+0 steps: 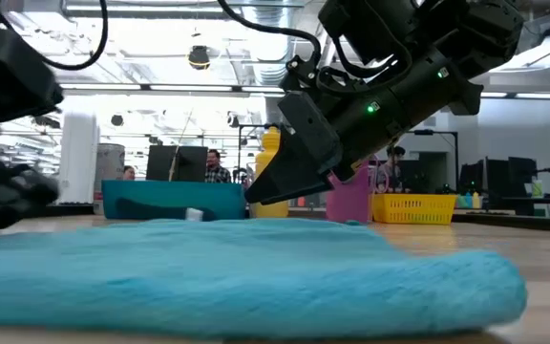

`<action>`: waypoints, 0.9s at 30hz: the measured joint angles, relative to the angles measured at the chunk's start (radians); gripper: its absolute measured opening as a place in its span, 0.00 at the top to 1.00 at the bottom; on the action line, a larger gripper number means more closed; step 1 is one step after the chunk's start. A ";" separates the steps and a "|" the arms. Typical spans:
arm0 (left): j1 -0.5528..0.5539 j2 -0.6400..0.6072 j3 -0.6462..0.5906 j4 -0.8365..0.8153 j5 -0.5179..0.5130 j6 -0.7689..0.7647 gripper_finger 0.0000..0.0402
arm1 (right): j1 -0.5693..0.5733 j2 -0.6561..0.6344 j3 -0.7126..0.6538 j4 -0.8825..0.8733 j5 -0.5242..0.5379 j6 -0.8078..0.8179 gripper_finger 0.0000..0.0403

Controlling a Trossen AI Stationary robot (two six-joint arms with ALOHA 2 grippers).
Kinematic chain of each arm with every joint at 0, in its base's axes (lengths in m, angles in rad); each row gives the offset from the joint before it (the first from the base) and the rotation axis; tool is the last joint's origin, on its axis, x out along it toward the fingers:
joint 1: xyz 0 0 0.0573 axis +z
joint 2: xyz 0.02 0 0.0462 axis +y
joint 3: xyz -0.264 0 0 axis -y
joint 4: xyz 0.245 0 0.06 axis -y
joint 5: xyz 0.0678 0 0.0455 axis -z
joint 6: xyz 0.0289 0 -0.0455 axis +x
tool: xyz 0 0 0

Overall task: Pick & Place Sports Items
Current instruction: Fold the blue towel

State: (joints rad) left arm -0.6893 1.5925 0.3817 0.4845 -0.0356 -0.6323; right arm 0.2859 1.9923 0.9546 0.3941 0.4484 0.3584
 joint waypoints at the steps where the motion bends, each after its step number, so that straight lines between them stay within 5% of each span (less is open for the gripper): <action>1: -0.007 0.000 0.000 -0.001 0.016 -0.020 0.96 | 0.000 0.000 0.000 0.000 0.000 0.000 0.61; 7: -0.013 0.000 -0.002 0.027 -0.011 -0.030 0.97 | 0.000 0.000 0.000 0.001 0.000 0.000 0.61; 20: 0.034 0.000 -0.002 0.335 -0.024 0.111 0.80 | -0.006 -0.004 0.001 -0.001 0.039 0.060 0.61; 27: 0.206 -0.013 -0.002 0.359 -0.105 0.207 0.65 | -0.028 -0.099 0.001 -0.097 0.094 0.094 0.61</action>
State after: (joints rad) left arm -0.4836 1.5793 0.3801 0.8438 -0.1407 -0.4252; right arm 0.2583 1.8937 0.9558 0.2976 0.5424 0.4526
